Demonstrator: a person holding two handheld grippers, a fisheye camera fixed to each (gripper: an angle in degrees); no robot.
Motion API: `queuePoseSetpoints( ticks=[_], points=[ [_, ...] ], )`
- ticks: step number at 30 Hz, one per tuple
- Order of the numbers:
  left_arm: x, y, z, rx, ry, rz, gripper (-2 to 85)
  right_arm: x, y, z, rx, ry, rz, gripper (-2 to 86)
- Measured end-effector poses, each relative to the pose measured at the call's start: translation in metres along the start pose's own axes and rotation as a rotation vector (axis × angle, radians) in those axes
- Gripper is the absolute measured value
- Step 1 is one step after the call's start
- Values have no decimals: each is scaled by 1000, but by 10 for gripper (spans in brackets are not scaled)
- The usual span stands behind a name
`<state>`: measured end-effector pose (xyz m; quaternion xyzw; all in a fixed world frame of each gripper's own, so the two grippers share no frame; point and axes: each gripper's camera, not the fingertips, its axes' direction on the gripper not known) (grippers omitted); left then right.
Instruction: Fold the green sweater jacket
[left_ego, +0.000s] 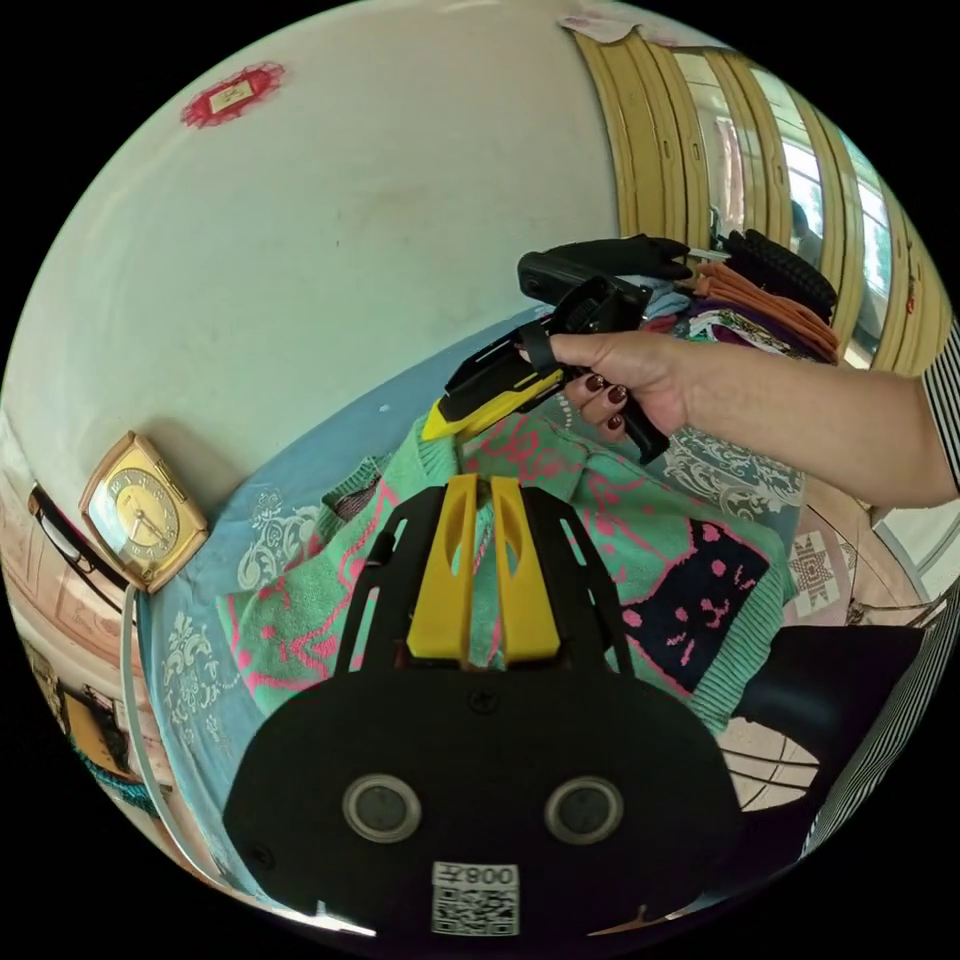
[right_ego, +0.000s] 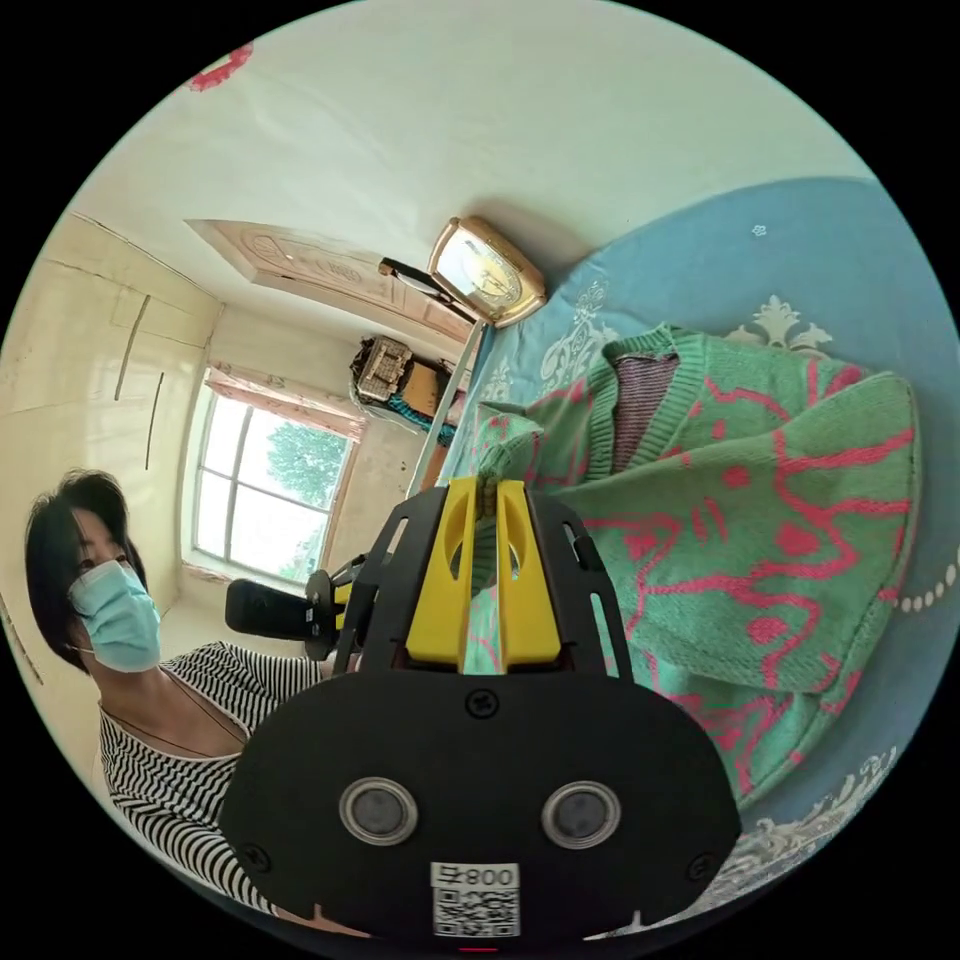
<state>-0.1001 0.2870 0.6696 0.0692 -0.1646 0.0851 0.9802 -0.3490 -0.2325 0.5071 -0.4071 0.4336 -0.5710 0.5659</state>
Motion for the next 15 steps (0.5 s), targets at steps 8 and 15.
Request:
queuePoseSetpoints(
  ticks=[8, 15],
  points=[
    [34, -33, 85, -120, 143, 57, 28, 78, 39, -45, 12, 133, 173, 29],
    [37, -35, 138, -194, 244, 43, 33, 105, 50, -37, -15, 201, 219, 26]
  ],
)
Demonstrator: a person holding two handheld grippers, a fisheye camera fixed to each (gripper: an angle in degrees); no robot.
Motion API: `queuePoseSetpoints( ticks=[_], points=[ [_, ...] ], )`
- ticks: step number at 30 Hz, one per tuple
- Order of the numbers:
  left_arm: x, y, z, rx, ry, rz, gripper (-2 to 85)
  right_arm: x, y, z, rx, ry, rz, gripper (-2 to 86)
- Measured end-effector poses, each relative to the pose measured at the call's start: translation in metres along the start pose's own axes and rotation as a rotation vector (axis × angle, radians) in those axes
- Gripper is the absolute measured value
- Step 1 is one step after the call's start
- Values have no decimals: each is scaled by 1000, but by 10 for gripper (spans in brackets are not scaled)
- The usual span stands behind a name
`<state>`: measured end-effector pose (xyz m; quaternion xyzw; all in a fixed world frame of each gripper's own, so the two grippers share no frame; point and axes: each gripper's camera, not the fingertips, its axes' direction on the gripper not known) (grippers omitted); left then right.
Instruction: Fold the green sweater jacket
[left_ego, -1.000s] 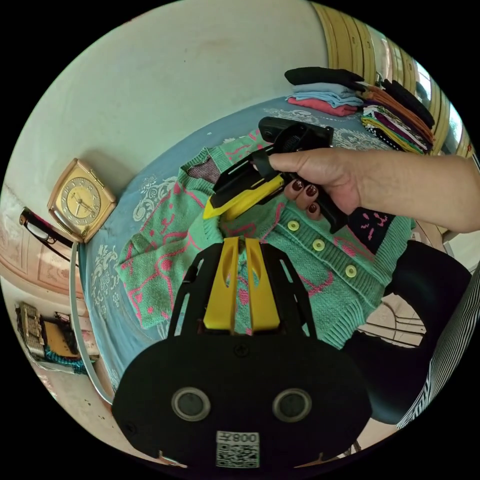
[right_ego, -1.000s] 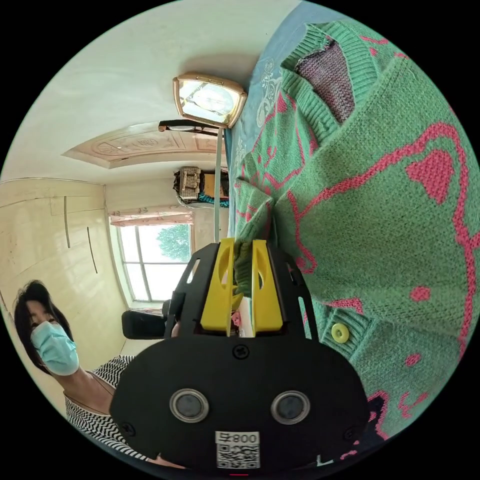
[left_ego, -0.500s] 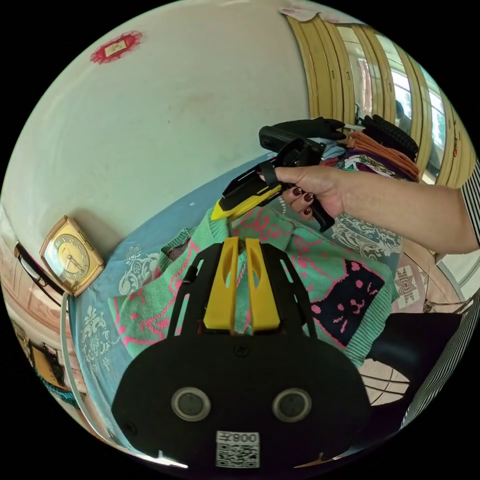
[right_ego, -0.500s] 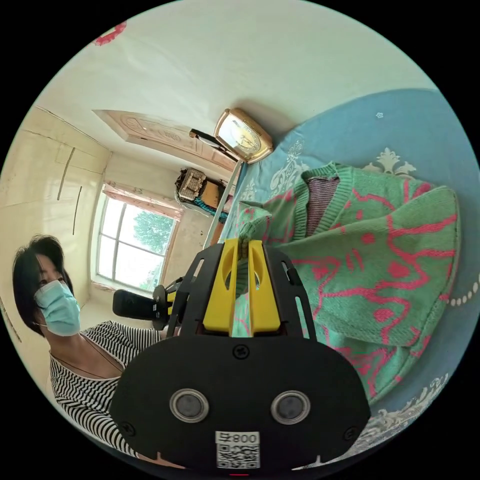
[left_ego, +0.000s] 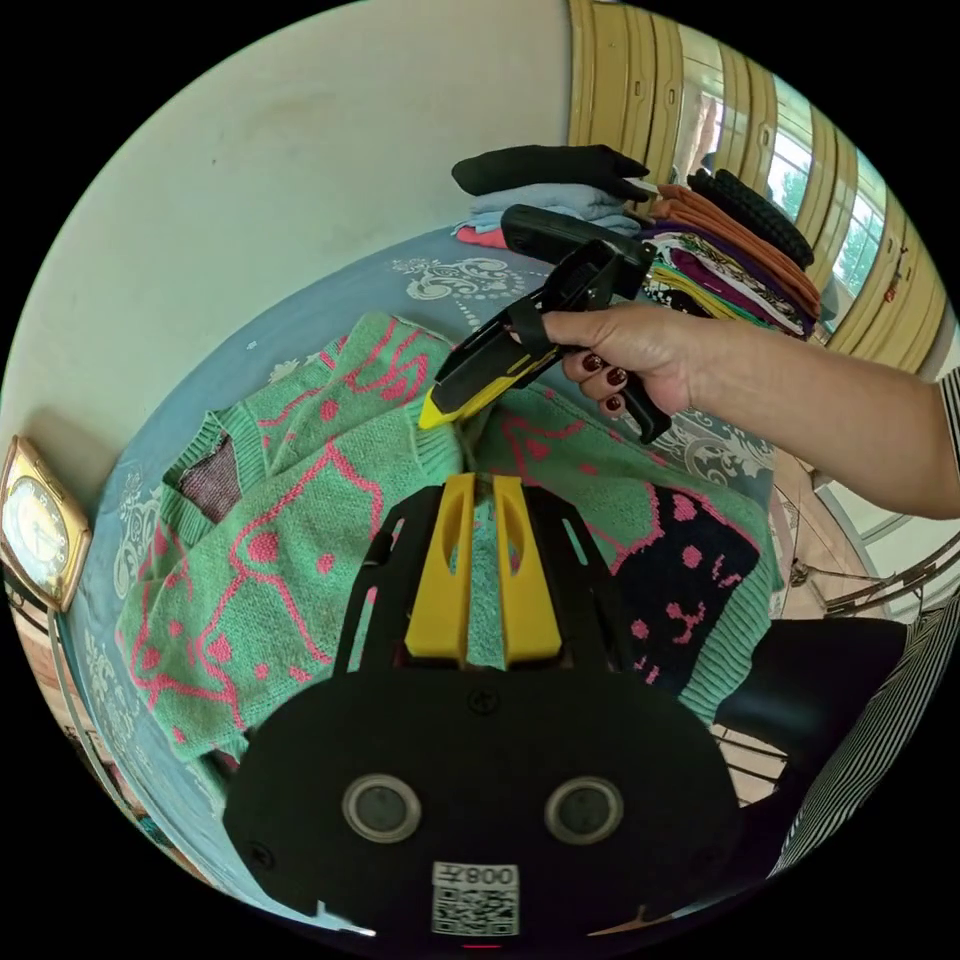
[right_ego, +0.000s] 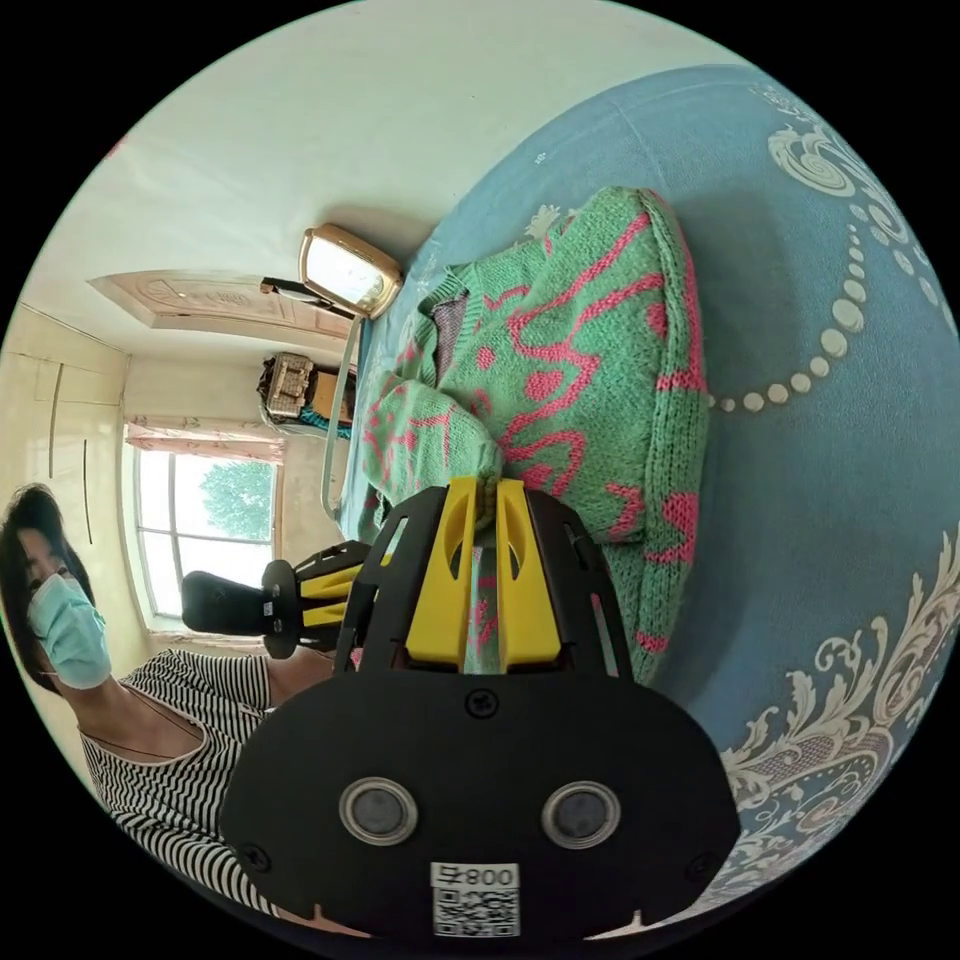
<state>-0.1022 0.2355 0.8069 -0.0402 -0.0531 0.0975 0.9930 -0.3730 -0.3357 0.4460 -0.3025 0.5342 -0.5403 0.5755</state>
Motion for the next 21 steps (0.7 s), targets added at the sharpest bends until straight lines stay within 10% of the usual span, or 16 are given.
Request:
queuePoseSetpoints(
  ticks=[13, 21],
  points=[
    [-75, 35, 23, 86, 190, -275, 8, -53, 19, -24, 183, 11, -80, 5],
    [-106, 75, 16, 69, 133, -326, 2, -111, -3, 61, -48, 187, -165, 0]
  ],
)
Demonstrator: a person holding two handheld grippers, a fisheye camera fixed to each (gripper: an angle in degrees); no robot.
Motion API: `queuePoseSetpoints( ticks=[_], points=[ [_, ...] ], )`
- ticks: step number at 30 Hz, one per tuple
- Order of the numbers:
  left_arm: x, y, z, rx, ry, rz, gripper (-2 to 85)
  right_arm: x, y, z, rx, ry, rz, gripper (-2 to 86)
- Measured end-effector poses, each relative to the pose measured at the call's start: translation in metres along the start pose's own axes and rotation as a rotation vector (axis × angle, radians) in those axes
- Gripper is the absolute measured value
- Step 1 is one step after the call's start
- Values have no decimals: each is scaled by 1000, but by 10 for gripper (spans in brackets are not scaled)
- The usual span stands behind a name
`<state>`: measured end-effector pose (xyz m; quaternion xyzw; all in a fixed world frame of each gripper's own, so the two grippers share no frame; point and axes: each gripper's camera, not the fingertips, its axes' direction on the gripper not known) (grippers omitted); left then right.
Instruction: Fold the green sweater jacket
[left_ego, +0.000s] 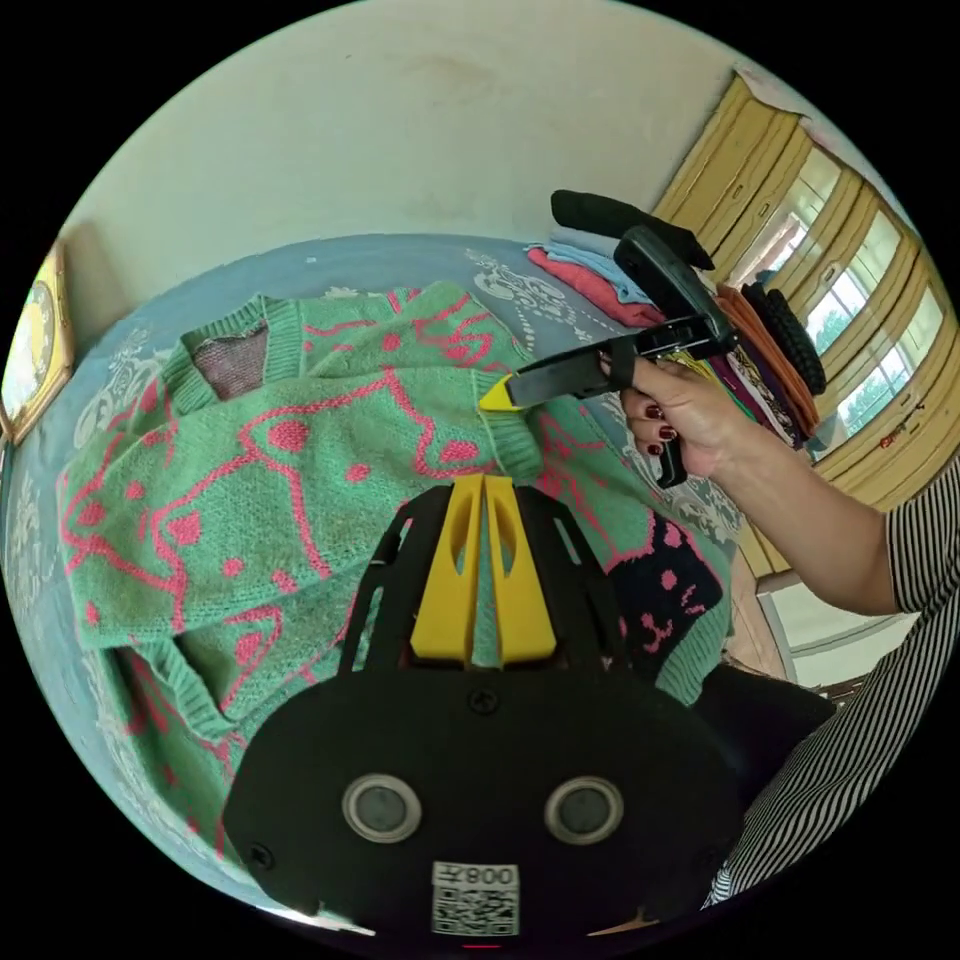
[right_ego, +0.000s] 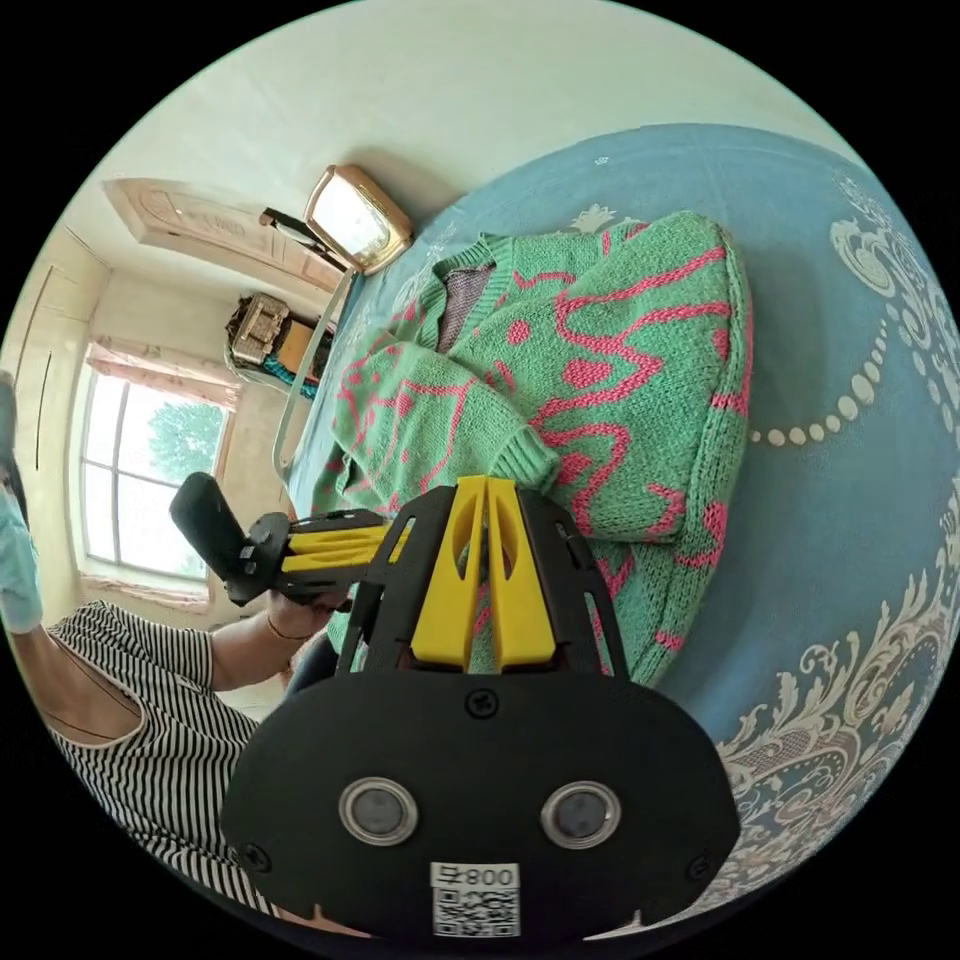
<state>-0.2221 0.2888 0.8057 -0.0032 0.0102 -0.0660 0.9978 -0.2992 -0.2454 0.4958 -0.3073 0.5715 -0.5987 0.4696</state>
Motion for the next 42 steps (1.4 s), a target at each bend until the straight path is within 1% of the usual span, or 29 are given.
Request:
queuePoseSetpoints(
  ticks=[2, 3, 5, 7, 9, 10, 11, 13, 15, 17, 19, 21, 22, 25, 26, 28, 30, 31, 32, 33, 34, 35, 36, 37, 38, 39, 40, 41, 42],
  points=[
    [-40, 20, -42, 85, -169, -74, 2, -31, 1, -7, 45, 90, -31, 0],
    [-54, 25, -52, 102, -212, -103, 2, -41, 1, -8, 51, 122, -49, 0],
    [-118, 39, -82, 124, -378, -243, 2, -82, -4, -5, 90, 180, -134, 0],
    [-168, 47, -95, 111, -436, -342, 2, -103, -16, 9, 77, 215, -174, 0],
    [-212, 54, -94, 54, -486, -430, 2, -111, -30, 30, 22, 284, -163, 0],
    [-240, 60, -82, -28, -439, -467, 2, -112, -38, 47, -38, 305, -144, 0],
    [-257, 69, -73, -57, -343, -495, 2, -115, -41, 58, -63, 316, -140, 0],
    [-260, 78, -83, -10, -339, -491, 2, -123, -42, 58, -35, 307, -114, 0],
    [-247, 87, -98, 44, -378, -450, 2, -138, -42, 56, -12, 333, -110, 0],
    [-225, 109, -116, 115, -366, -386, 2, -177, -40, 49, 67, 390, -178, 0],
    [-215, 126, -116, 81, -385, -351, 2, -210, -45, 52, 122, 393, -244, 0],
    [-218, 140, -103, -26, -432, -325, 2, -243, -58, 66, 148, 312, -337, 0],
    [-223, 150, -101, -30, -430, -318, 2, -263, -74, 84, 134, 262, -382, 0],
    [-231, 168, -125, 66, -399, -387, 1, -311, -122, 147, 16, 250, -470, 0],
    [-226, 176, -137, 128, -405, -384, 2, -329, -138, 168, -17, 235, -498, 0],
    [-217, 186, -144, 159, -398, -338, 1, -351, -157, 192, -34, 205, -531, 0],
    [-216, 194, -136, 78, -356, -285, 1, -368, -172, 213, -55, 196, -547, 0],
    [-223, 199, -125, -33, -374, -291, 1, -376, -181, 225, -64, 195, -547, 0],
    [-230, 207, -120, -83, -469, -308, 0, -382, -188, 234, -72, 191, -548, 0],
    [-232, 212, -123, -69, -501, -310, 0, -385, -191, 239, -78, 188, -546, 0],
    [-240, 223, -133, -16, -487, -334, 0, -389, -197, 246, -90, 183, -542, 0],
    [-251, 233, -141, 13, -450, -385, 1, -392, -200, 253, -97, 188, -538, 0],
    [-255, 239, -145, 26, -455, -419, 1, -394, -201, 255, -97, 191, -536, 0],
    [-261, 253, -153, 48, -508, -495, 1, -396, -203, 259, -97, 195, -534, 0],
    [-266, 265, -161, 86, -482, -535, 1, -398, -204, 263, -98, 203, -528, 0],
    [-266, 270, -166, 124, -447, -541, 1, -398, -204, 264, -93, 207, -524, 0],
    [-264, 277, -175, 201, -373, -526, 1, -399, -205, 265, -81, 209, -516, 0],
    [-259, 276, -178, 241, -323, -482, 1, -400, -205, 266, -80, 205, -511, 0],
    [-257, 273, -177, 238, -307, -452, 1, -400, -205, 266, -74, 210, -507, 0]
  ],
)
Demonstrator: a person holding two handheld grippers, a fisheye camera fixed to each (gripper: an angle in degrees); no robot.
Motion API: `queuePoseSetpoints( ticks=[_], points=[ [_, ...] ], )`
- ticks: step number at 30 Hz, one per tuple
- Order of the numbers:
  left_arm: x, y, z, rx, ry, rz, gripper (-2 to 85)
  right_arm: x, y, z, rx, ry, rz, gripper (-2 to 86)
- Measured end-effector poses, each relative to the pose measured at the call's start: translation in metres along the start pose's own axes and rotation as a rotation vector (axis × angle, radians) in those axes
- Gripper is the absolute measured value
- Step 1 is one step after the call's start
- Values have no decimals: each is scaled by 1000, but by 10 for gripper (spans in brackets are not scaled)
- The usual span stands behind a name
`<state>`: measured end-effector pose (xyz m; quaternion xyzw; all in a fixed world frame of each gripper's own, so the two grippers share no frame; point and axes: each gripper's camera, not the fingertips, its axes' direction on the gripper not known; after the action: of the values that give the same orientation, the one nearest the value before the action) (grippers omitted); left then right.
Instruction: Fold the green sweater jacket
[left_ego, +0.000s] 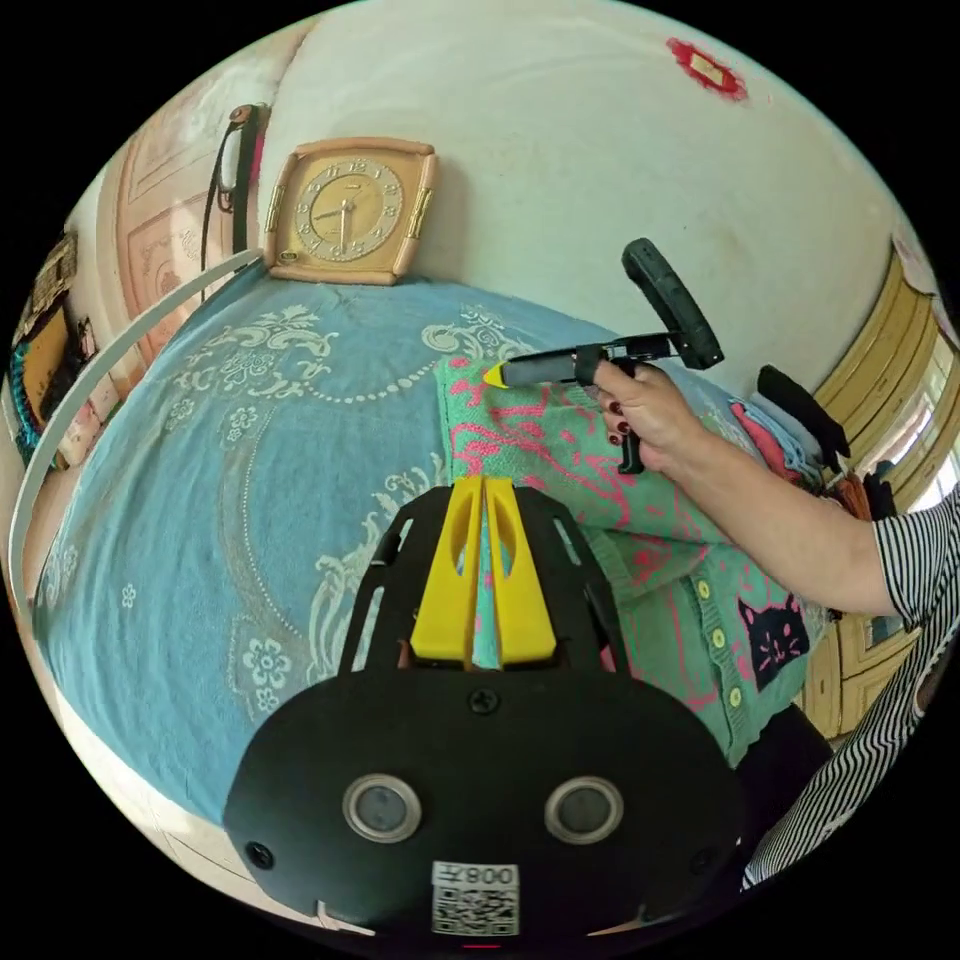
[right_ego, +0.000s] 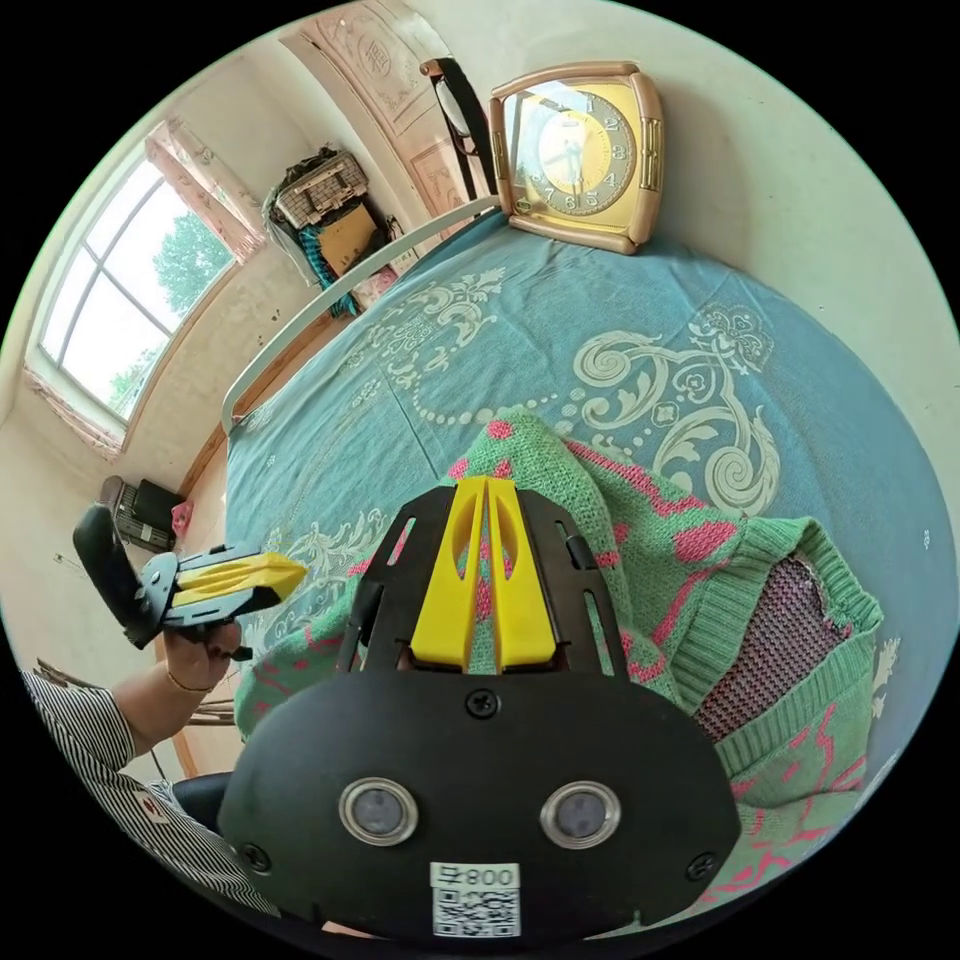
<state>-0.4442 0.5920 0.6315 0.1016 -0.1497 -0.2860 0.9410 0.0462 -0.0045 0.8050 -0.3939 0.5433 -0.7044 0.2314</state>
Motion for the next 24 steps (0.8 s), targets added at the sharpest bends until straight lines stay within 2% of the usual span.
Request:
queuePoseSetpoints(
  ticks=[2, 4, 8, 11, 13, 16, 18, 21, 24],
  points=[
    [17, -9, 22, -121, 56, 148, 1, -1, -4, 3, -1, 20, 9, 0],
    [17, -6, 41, -210, -67, 180, 1, -2, -9, 12, -41, 35, 14, 0],
    [-12, 11, 21, -87, -20, 48, 1, -11, -21, 29, -97, 45, 2, 0],
    [-14, 21, -2, 40, 44, 31, 1, -16, -24, 37, -121, 51, -20, 0],
    [-11, 19, 2, 12, 68, 55, 1, -15, -20, 38, -112, 35, -16, 0],
    [-18, 21, 38, -185, 4, 63, 1, -12, -6, 32, -87, 19, -13, 0],
    [-27, 27, 35, -158, 54, 27, 1, -9, 6, 20, -85, 12, -6, 0],
    [-27, 38, 13, -92, 59, 21, 1, -4, 50, -35, 27, -5, 7, 1],
    [-18, 49, 1, -61, 93, 53, 1, 10, 127, -94, 114, -62, 31, 1]
  ],
)
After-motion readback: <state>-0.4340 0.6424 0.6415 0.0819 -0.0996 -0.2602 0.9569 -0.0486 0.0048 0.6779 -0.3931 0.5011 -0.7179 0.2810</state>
